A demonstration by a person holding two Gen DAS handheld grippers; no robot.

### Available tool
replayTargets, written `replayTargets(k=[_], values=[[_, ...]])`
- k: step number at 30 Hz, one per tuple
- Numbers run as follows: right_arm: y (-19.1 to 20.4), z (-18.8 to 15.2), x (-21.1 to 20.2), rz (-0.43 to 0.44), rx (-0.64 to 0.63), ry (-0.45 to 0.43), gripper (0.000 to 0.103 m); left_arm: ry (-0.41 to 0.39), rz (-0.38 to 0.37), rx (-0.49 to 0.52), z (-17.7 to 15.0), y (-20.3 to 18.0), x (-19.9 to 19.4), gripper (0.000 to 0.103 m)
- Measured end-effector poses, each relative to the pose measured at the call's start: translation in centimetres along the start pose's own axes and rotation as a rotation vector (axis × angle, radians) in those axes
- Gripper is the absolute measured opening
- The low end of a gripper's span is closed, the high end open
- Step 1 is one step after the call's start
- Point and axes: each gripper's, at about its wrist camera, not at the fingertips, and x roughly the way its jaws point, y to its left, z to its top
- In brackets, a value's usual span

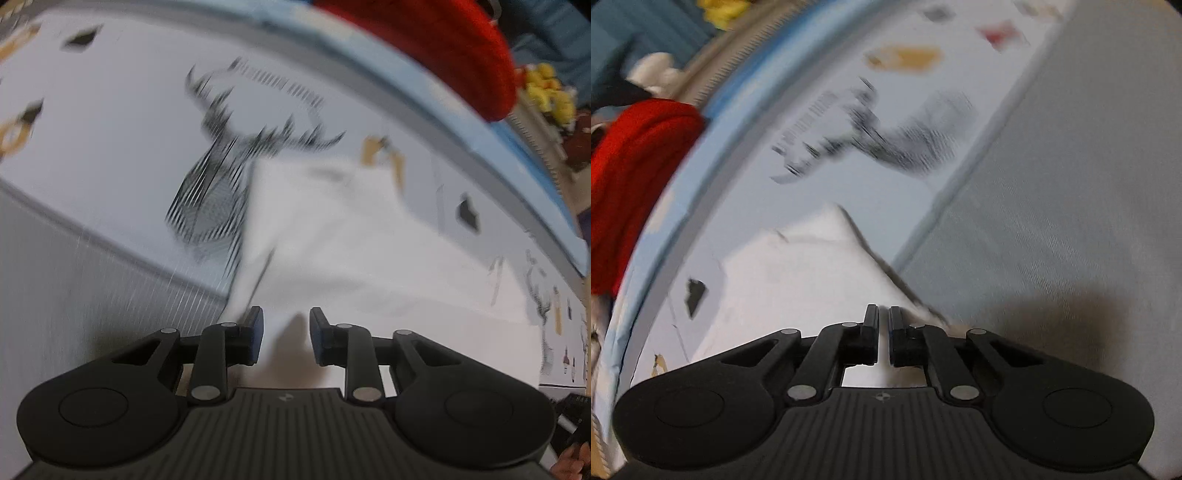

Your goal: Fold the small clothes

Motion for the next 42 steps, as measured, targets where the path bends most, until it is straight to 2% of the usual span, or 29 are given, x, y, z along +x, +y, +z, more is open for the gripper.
replayTargets(k=[1,3,5,6,8,12,14,15,17,18,19,20,22,29,31,32,34,37,39,42], values=[[0.5,0.3,-0.1,0.008,-0.031,-0.019,0.013,-0.024,-0.002,0.023,0.3,-0.2,-0.3,0.033],[1.3,1.0,0.2,-0.007,-0.09,-0.049,0.036,-0.045,0.033,0.053,0.7,-0.2,-0.3,0.035],[1.2,1.6,0.8,-0.04,-0.15,-0.059,0.045,-0.058,0.089,0.062,1.0,0.4,0.0,0.045],[1.4,2.0,1.3,-0.056,-0.18,-0.048,0.051,-0.06,0.11,0.06,1.2,0.7,0.3,0.054],[1.6,2.4,2.6,-0.065,-0.233,-0.007,0.053,-0.051,0.118,0.045,1.8,1.6,0.8,0.06],[1.6,2.1,5.2,-0.058,-0.29,0.069,0.054,0.026,0.06,0.039,2.3,2.6,2.3,0.062],[2.1,1.5,5.3,-0.058,-0.328,0.054,0.054,0.028,0.056,0.062,2.2,2.5,2.7,0.062],[2.4,1.4,5.4,-0.052,-0.359,0.051,0.049,0.025,0.057,0.081,2.2,2.2,2.7,0.062],[2.9,1.3,5.4,-0.02,-0.391,0.045,0.03,0.015,0.049,0.12,2.2,1.7,2.9,0.047],[3.1,1.3,5.4,-0.014,-0.394,0.039,0.023,0.015,0.026,0.129,2.2,1.7,3.0,0.027],[3.1,1.2,5.5,-0.01,-0.402,0.034,0.017,0.021,-0.003,0.128,2.2,1.6,3.1,0.022],[3.2,1.2,5.6,0.003,-0.412,0.031,0.014,0.016,-0.001,0.131,2.3,1.5,3.2,0.02],[3.2,1.4,5.6,0.016,-0.402,0.022,0.013,0.0,0.007,0.162,2.3,1.0,3.3,0.015],[3.7,2.3,5.5,0.091,-0.35,-0.042,0.012,-0.075,-0.006,0.171,3.6,0.6,2.5,0.014],[4.1,2.5,5.6,0.105,-0.344,-0.049,0.013,-0.079,-0.001,0.174,4.0,0.3,2.5,0.017],[4.2,2.6,5.7,0.101,-0.338,-0.046,0.017,-0.071,0.007,0.174,4.1,0.2,2.6,0.019],[4.4,2.9,5.8,0.06,-0.322,-0.047,0.021,-0.071,0.049,0.193,4.4,0.0,2.5,0.029],[4.5,3.3,4.9,0.021,-0.305,-0.084,0.022,-0.129,0.108,0.223,4.6,-0.2,1.1,0.03],[5.0,3.4,3.6,0.029,-0.325,-0.13,0.022,-0.158,0.081,0.236,4.5,-0.5,-0.1,0.03],[5.7,2.8,2.0,0.069,-0.374,-0.149,0.022,-0.171,-0.003,0.291,3.6,-1.3,-1.3,0.03]])
